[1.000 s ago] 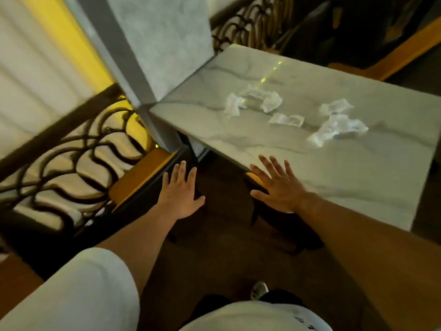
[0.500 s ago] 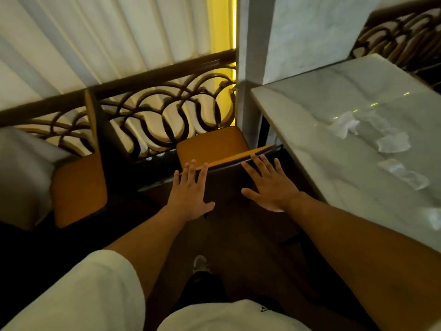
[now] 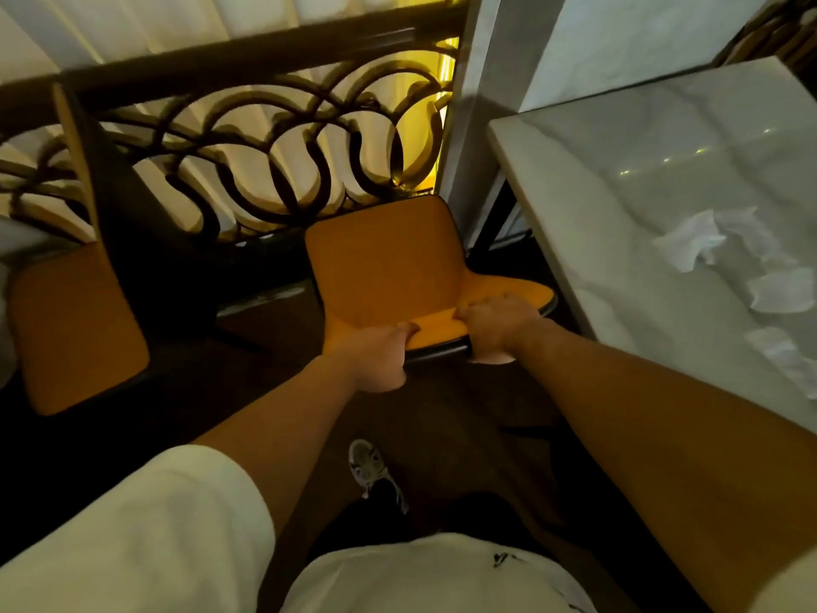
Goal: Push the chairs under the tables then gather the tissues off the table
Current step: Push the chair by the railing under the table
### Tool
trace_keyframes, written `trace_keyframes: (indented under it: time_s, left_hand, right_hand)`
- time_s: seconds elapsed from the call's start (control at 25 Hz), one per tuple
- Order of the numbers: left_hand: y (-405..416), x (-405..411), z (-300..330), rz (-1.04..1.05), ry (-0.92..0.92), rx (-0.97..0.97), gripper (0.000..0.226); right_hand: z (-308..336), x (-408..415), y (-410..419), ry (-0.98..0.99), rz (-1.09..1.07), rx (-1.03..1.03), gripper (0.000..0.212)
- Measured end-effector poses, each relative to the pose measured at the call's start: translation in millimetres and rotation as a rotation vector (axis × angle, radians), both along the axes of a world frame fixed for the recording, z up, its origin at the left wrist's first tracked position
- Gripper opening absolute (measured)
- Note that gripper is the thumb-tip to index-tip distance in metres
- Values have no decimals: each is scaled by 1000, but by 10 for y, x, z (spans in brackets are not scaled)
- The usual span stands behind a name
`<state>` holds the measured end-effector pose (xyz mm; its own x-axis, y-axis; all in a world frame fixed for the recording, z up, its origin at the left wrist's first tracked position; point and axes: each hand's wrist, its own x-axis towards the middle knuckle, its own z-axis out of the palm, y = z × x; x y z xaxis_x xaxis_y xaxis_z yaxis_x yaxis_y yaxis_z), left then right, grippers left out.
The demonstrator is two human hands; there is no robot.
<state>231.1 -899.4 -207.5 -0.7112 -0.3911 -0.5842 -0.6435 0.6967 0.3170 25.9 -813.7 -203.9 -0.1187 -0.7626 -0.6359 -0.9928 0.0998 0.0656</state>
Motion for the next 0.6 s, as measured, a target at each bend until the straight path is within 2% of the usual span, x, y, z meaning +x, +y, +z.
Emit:
trace_keyframes:
  time_s: [0.12, 0.28, 0.6]
  left_hand:
    - [3, 6, 9, -1, 15, 14, 75]
    - [-17, -16, 19, 18, -15, 13, 76]
    - [160, 69, 8, 92, 19, -28, 75]
  right_hand:
    - [27, -70, -18, -134, -6, 34, 41]
    - [45, -101, -13, -179, 3, 29, 30]
    - [85, 41, 119, -144, 17, -41, 22]
